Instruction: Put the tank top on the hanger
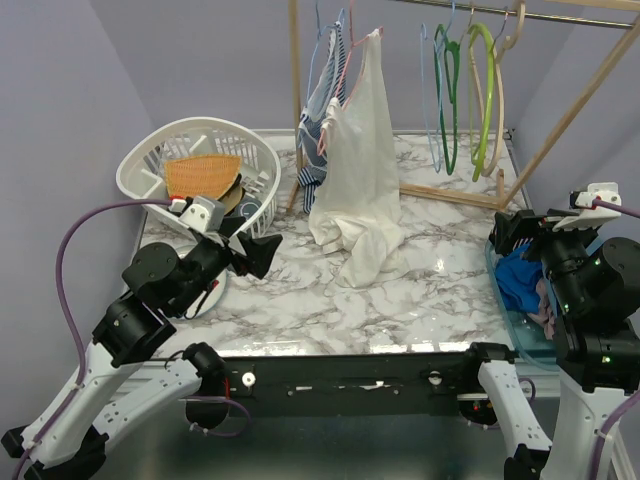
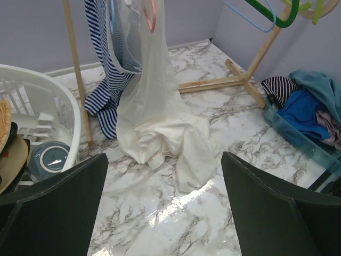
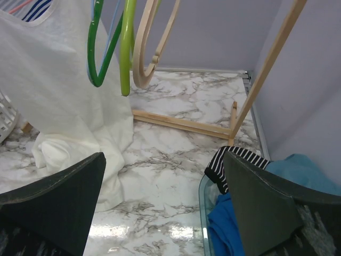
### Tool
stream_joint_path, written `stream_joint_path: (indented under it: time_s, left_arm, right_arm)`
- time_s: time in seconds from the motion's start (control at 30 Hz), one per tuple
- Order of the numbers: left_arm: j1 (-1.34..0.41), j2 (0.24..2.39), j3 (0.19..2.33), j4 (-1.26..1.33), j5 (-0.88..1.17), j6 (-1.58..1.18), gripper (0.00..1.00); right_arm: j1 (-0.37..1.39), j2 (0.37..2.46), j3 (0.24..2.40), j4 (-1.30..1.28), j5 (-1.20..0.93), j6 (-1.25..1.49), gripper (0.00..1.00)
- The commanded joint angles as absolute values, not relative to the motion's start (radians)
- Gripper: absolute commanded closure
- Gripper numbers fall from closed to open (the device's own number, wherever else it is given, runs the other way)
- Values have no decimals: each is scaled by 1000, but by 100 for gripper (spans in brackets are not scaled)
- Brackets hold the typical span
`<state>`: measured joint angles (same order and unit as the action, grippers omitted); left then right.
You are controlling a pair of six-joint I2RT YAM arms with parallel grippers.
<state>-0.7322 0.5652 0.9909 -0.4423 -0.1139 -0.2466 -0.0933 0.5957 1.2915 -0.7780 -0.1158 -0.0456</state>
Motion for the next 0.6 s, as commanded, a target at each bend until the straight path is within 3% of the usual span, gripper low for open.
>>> stream_joint_path:
  time_s: [0.0, 0.23, 0.57]
  left_arm:
    - [-727, 572, 988, -410, -92, -236, 1]
    - [-729, 591, 965, -396, -97, -224, 1]
    - [-712, 735, 939, -365, -106, -146, 1]
  right_arm:
    - [-98, 604, 1305, -759, -104, -67, 0]
    - [-104, 606, 1318, -842, -279, -271, 0]
    - [-144, 658, 1155, -782, -64, -334, 0]
